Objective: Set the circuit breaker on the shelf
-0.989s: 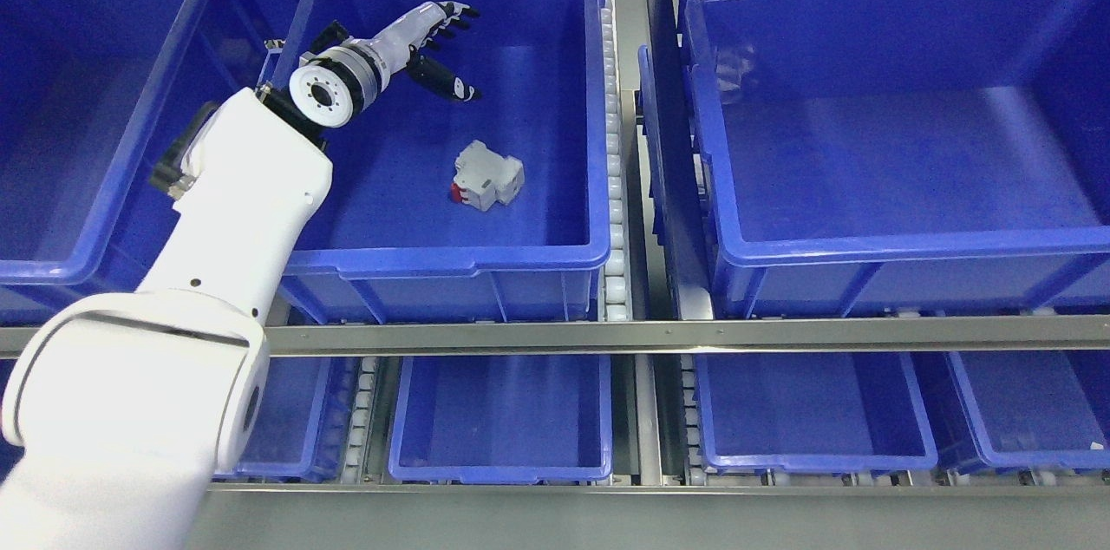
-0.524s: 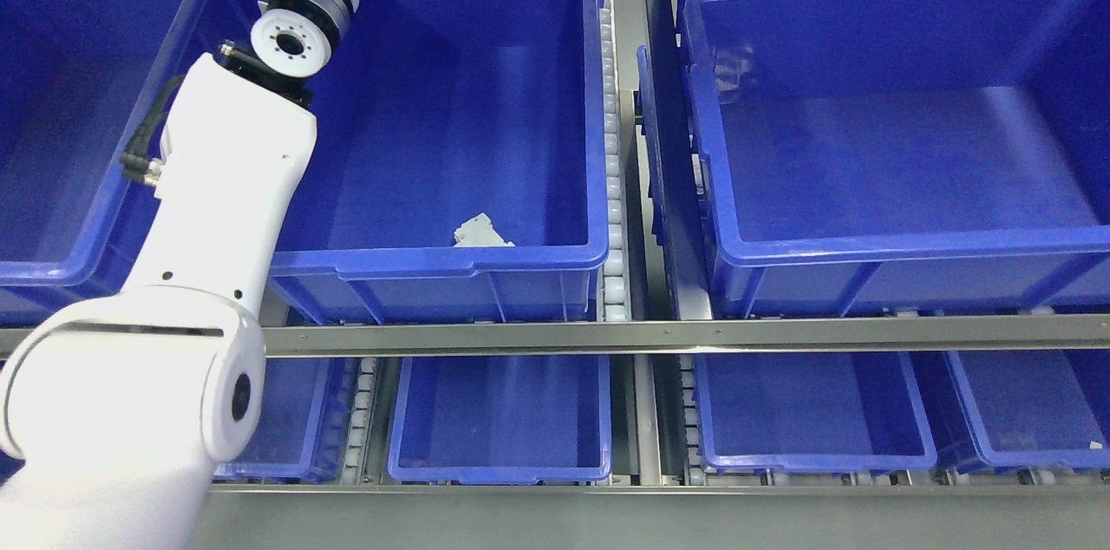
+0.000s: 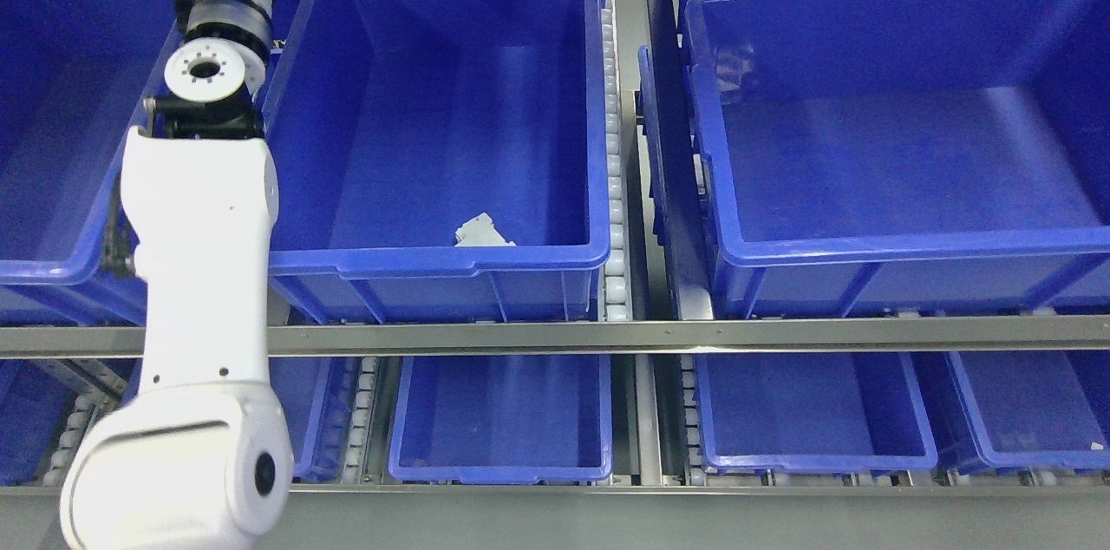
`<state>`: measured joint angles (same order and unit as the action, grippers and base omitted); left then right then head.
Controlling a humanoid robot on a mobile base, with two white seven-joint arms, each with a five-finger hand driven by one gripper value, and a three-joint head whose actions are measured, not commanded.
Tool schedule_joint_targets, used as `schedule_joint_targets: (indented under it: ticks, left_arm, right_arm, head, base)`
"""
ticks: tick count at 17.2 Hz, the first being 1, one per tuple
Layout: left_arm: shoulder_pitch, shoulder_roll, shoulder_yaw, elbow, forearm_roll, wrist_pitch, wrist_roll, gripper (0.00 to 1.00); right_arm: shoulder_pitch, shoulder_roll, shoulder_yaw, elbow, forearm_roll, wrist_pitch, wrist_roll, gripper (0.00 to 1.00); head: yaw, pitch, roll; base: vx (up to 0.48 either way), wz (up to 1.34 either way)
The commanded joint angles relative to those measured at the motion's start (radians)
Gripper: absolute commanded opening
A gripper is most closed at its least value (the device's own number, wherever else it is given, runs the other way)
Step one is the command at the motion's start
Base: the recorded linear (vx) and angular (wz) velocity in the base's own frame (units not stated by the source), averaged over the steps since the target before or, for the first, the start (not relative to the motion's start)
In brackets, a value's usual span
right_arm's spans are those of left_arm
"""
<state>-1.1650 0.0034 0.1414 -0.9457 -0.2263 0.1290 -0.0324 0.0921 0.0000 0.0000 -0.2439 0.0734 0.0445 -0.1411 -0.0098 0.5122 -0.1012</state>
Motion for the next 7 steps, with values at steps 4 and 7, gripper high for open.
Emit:
schedule_joint_targets:
  ticks: [4, 7]
  left_arm:
    - [0.338, 0.014, -0.066, -0.662, 0.074, 0.024, 0.022, 1.00]
    - [0.340, 0.014, -0.077, -0.662, 0.074, 0.026, 0.011, 1.00]
  right_arm:
    - [0.000, -0.017, 0.020, 0.000, 0.000, 0.035, 0.006, 1.00]
    - [0.000, -0.017, 0.020, 0.000, 0.000, 0.035, 0.006, 1.00]
  head:
    - [0.0000, 0.000, 0.000]
    - [0.0000, 0.000, 0.000]
  base:
    - [0.000, 0.00]
    - [0.000, 0.00]
